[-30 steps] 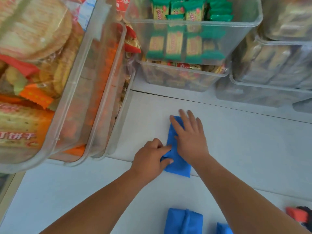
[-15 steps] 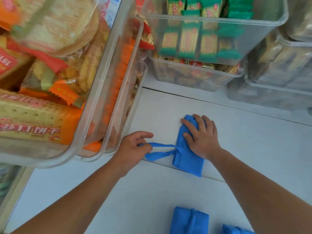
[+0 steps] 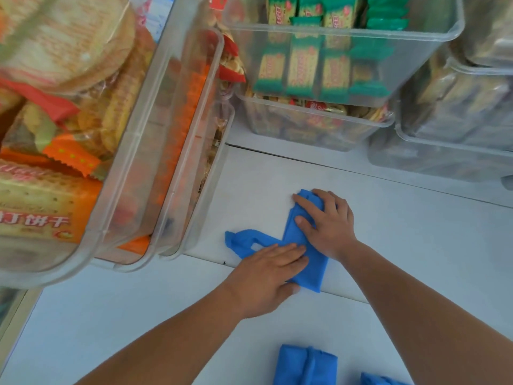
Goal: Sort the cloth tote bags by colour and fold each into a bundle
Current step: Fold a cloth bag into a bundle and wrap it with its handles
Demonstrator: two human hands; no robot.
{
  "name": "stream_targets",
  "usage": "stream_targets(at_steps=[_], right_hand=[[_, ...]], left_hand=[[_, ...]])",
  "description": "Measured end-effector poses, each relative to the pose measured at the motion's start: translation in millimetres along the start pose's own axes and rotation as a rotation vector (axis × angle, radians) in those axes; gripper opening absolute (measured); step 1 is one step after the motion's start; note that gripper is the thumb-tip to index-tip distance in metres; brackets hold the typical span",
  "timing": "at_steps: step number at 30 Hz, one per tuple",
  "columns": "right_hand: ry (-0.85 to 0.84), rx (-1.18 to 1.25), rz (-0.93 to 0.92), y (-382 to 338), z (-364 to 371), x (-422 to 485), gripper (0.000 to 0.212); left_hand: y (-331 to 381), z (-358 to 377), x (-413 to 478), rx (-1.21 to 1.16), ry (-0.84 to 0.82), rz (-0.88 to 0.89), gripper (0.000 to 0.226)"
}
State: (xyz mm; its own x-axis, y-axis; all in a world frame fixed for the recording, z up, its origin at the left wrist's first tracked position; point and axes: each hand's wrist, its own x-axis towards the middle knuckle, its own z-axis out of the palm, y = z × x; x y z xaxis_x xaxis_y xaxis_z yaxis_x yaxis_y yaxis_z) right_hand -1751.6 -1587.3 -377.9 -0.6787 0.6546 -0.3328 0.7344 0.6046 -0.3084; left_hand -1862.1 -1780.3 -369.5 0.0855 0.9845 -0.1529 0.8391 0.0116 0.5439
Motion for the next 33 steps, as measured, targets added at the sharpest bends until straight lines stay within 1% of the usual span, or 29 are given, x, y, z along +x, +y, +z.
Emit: stream_targets(at_steps=[3,5,6,7,8,11,12,14,17,19,21,22,23,25,26,27,28,29,31,32,33], right_hand=[[-0.1,0.174,0.068,5,-14,9,0.057],[-0.18,0.462,0.087,20,-23,12,0.063],[-0.174,0.595,0.085,30,-25,12,0.063],[-0.149,0.669,0.072,38,-26,12,0.06],[-0.122,0.668,0.045,44,-28,12,0.057],[0.029,0.533,-0.076,44,-26,16,0.048],[0.076,0.541,-0.069,40,-24,16,0.045],[0.141,0.655,0.023,30,-24,16,0.038],[0.145,0.982,0.232,24,-25,14,0.029],[0.125,1.117,0.283,20,-31,10,0.026],[0.105,1.173,0.288,21,-33,6,0.016],[0.072,1.199,0.284,21,-36,3,0.009],[0.018,1.215,0.287,22,-39,0,0.016],[-0.096,1.259,0.296,26,-41,-7,0.047],[-0.121,1.281,0.295,28,-40,-10,0.054],[-0.12,1.302,0.285,30,-38,-13,0.051],[-0.096,1.292,0.274,29,-36,-15,0.043],[-0.043,1.249,0.261,27,-32,-16,0.034],[0.094,1.114,0.237,23,-23,-15,0.026],[0.16,1.05,0.22,21,-18,-12,0.023],[0.219,0.996,0.202,19,-14,-9,0.018]], left_hand=[[-10,7,4,-0.063,0.053,0.018,0.056],[-13,7,6,-0.115,0.087,0.014,0.053],[-14,6,7,-0.13,0.093,0.007,0.051],[-15,4,8,-0.141,0.091,-0.001,0.051],[-15,2,9,-0.152,0.084,-0.006,0.05],[-13,-6,15,-0.202,0.076,-0.035,0.048],[-10,-12,18,-0.235,0.073,-0.056,0.045],[-6,-26,26,-0.303,0.073,-0.111,0.037],[-6,-49,43,-0.326,0.025,-0.243,0.022],[-7,-61,56,-0.375,-0.044,-0.32,0.019],[-4,-67,74,-0.401,-0.098,-0.342,0.022],[-2,-69,84,-0.394,-0.121,-0.353,0.024],[-1,-70,94,-0.382,-0.136,-0.366,0.026],[0,-70,112,-0.332,-0.132,-0.381,0.028],[0,-70,119,-0.286,-0.122,-0.377,0.027],[1,-71,126,-0.223,-0.109,-0.367,0.024],[1,-72,131,-0.147,-0.086,-0.357,0.021],[2,-73,135,-0.067,-0.056,-0.358,0.025],[1,-77,138,0.079,0.019,-0.422,0.048],[0,-78,136,0.148,0.067,-0.444,0.054],[-1,-77,133,0.214,0.112,-0.425,0.056]])
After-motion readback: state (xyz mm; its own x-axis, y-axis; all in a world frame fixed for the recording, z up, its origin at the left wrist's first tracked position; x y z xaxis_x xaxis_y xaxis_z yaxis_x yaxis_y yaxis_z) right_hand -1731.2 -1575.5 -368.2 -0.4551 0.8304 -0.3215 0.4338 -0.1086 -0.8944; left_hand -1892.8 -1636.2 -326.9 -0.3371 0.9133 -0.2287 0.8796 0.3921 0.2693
